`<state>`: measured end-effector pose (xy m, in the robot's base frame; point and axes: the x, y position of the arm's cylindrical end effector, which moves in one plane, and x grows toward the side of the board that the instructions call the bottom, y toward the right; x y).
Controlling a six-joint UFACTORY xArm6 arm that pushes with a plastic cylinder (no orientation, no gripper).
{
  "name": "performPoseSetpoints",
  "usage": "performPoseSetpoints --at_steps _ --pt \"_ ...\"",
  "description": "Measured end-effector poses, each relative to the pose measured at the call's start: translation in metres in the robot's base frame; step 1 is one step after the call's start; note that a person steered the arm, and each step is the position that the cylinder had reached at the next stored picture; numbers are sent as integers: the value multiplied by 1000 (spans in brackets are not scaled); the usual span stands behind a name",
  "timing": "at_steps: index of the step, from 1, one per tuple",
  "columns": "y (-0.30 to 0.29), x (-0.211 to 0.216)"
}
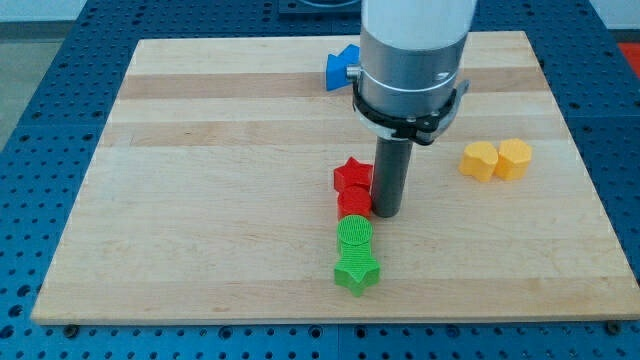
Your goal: Separate the blue blocks
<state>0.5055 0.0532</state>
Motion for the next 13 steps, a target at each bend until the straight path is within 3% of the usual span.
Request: performPoseSetpoints --at_steps 5,7,10,13 --pt "17 -10" --pt "26 -89" --pt "-28 -104" --pt "-98 -202"
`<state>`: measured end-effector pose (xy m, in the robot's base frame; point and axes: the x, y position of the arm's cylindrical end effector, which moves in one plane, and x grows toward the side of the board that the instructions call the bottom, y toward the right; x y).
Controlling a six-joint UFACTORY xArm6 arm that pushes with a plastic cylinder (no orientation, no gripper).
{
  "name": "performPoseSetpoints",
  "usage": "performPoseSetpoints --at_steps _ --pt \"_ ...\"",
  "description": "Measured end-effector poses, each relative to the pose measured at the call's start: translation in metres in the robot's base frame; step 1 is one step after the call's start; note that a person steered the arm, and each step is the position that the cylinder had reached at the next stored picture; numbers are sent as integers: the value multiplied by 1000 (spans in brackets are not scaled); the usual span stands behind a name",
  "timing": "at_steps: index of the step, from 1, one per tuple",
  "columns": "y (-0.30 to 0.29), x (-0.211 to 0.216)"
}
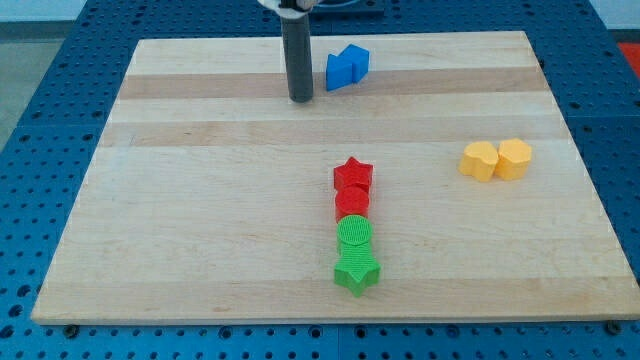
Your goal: Separate the blue blocks
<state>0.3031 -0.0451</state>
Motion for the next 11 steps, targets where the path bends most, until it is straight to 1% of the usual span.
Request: performPoseSetpoints --at_steps 1,2,3,4,5,6,7,8,9,10,11 --pt "3 -47" --pt "34 -49" --pt "62 -38" --pt "64 -31" --pt "85 -30" --pt "115 -15" --pt "144 9" --pt "153 24" --pt "137 22" --pt "109 -1" --pt "90 -34"
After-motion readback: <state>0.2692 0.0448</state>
